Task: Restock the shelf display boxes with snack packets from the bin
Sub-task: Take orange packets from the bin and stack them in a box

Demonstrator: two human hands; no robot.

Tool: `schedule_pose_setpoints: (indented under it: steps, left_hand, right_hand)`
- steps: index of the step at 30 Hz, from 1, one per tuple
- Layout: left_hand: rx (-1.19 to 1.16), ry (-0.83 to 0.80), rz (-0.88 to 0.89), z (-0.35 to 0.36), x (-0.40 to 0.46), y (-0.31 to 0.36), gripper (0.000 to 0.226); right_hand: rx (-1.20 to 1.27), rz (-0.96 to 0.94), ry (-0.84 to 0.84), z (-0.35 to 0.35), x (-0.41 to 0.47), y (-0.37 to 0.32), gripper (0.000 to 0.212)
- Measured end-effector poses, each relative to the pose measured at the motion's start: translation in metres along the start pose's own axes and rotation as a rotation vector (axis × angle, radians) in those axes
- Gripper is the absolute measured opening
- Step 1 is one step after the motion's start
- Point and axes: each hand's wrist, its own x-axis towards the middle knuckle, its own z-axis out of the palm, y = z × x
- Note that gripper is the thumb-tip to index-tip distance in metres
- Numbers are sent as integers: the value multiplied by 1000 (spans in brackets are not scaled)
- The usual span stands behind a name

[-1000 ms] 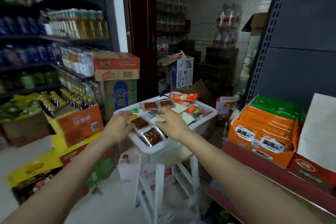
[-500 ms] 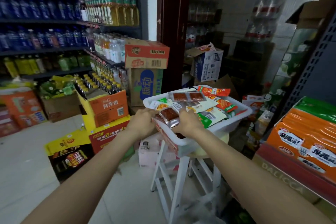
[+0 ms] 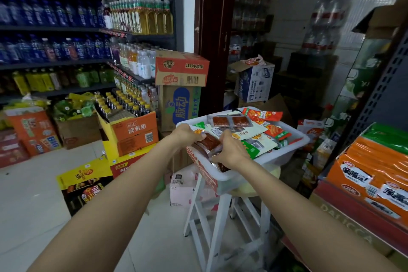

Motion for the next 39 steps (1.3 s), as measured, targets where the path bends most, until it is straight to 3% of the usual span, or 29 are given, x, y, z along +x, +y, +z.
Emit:
schedule_pose_setpoints:
  steps: [5,10,13,15,17,19,23,31,36,39]
  left_hand:
    - [-332,-89,-32,2,-18,19,13]
    - [-610,-1,-6,1,-30,36,22]
    - [-890,-126,33,7,-41,46,39]
    - [-831,-152,96,16,-46,51,44]
    - [-548,-57,209,27,-49,58,39]
    - [-388,-30,313,37,-52,65,39]
    - [-340,-94,357,55,-60,83,30]
    - [-440,40,309,82,-63,97,12]
    - [-772,-195,252,103,-80,108,16]
    - [-759,-171,286,130,-87,119,11]
  right_hand:
    - [59,-49,32,-8,-9,1,58]
    - [95,-214,85,-31,-28,-2,50]
    - [209,-239,142,-56,-32,4,33]
    - [523,-142,163,-73,-36,10,27]
    - [890,10,92,-87,-45,17,23]
    - [1084,52,-2,-98,-52,28,17]
    - [1089,25,-59,-112,-69,50,22]
    - [1233,225,70,-134,-87,84,23]
    - [1267,196,74,-148,-99,102,24]
    - [1187,120,30,-154,-110,106,19]
